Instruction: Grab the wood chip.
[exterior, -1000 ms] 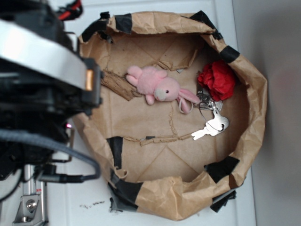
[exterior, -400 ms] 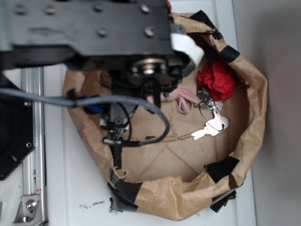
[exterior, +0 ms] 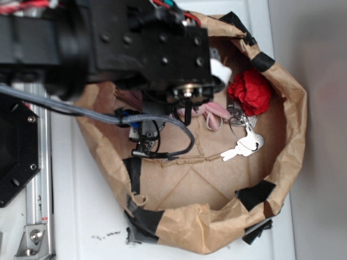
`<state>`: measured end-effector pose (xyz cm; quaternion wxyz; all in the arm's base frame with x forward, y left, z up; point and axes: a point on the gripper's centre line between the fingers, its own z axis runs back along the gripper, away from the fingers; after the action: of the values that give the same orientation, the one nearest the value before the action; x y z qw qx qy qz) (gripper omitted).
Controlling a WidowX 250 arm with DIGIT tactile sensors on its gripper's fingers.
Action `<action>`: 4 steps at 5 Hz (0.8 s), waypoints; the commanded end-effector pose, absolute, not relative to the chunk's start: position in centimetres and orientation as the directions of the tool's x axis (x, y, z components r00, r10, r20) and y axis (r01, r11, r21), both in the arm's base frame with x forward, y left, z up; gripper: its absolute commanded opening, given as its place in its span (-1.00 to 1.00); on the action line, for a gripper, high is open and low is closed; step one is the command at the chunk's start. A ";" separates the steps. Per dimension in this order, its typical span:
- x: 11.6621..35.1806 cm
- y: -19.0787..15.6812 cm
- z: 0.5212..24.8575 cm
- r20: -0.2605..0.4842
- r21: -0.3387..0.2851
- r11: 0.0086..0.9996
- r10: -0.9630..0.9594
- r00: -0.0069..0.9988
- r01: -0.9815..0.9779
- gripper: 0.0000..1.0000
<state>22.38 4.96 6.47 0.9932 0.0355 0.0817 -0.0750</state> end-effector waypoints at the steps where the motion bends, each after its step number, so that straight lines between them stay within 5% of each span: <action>1: 20.7 5.3 4.6 -0.161 0.051 0.976 -0.201 0.966 0.212 1.00; 4: 19.9 6.0 1.5 -0.124 0.060 0.972 -0.217 0.968 0.226 1.00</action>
<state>20.23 5.51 1.57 0.9901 0.0337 0.0621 -0.1214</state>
